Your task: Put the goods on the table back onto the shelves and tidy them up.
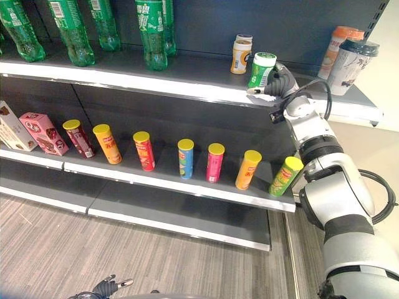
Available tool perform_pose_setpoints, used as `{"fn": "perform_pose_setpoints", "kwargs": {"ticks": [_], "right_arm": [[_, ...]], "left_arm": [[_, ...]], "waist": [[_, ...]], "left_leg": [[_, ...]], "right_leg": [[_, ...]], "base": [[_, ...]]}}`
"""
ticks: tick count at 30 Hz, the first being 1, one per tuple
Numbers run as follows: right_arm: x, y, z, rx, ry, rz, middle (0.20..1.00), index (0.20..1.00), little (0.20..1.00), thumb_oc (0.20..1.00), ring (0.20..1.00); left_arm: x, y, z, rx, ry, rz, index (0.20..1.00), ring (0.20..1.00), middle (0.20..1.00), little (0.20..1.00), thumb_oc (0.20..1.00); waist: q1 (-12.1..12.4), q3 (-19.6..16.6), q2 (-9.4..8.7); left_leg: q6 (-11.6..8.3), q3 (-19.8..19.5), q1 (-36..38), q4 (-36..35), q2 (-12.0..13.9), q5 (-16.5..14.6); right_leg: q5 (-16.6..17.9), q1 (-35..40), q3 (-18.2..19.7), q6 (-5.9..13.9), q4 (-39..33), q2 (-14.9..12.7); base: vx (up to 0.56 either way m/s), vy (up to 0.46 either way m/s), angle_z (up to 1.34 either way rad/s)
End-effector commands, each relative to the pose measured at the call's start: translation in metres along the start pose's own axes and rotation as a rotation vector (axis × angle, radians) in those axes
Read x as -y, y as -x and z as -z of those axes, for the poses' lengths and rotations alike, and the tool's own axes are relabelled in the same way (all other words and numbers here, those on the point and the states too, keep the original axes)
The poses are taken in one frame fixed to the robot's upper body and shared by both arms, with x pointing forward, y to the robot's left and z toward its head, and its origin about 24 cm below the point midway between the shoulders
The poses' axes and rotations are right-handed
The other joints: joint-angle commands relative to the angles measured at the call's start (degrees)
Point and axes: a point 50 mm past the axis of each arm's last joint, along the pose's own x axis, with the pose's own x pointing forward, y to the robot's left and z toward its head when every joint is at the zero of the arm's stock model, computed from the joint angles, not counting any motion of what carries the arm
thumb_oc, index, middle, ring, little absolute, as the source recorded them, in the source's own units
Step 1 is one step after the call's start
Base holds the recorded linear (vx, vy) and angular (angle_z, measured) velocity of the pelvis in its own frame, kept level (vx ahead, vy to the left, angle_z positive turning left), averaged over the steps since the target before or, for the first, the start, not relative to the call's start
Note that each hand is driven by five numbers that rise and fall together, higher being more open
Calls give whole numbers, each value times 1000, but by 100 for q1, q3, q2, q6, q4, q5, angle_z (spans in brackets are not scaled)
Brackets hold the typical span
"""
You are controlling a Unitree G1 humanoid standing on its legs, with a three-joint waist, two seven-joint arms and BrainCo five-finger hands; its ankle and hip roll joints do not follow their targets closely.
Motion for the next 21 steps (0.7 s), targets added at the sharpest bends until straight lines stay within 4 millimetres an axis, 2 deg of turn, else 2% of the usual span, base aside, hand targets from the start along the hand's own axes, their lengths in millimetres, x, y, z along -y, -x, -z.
{"fn": "perform_pose_setpoints", "kwargs": {"ticks": [1,9,21], "right_arm": [[21,-9,-47,87,27,72,1000,1000,1000,1000,1000],[11,-11,-42,51,50,65,1000,1000,1000,1000,1000],[10,-12,-37,14,84,72,1000,1000,1000,1000,1000]], "left_arm": [[-21,-4,-24,49,-31,-62,1000,1000,1000,1000,1000],[-22,-4,-24,45,-30,-67,1000,1000,1000,1000,1000],[-22,-4,-23,41,-32,-72,1000,1000,1000,1000,1000]], "waist": [[237,-17,-94],[290,-11,-91],[361,15,-80]], "left_leg": [[-505,593,568,42,239,-598],[-493,551,551,42,208,-595],[-492,489,521,42,175,-590]], "right_leg": [[-272,-173,-102,228,226,-141],[-263,-166,-138,239,241,-175],[-265,-155,-224,243,289,-230]], "base": [[0,0,0],[0,0,0],[0,0,0]]}}
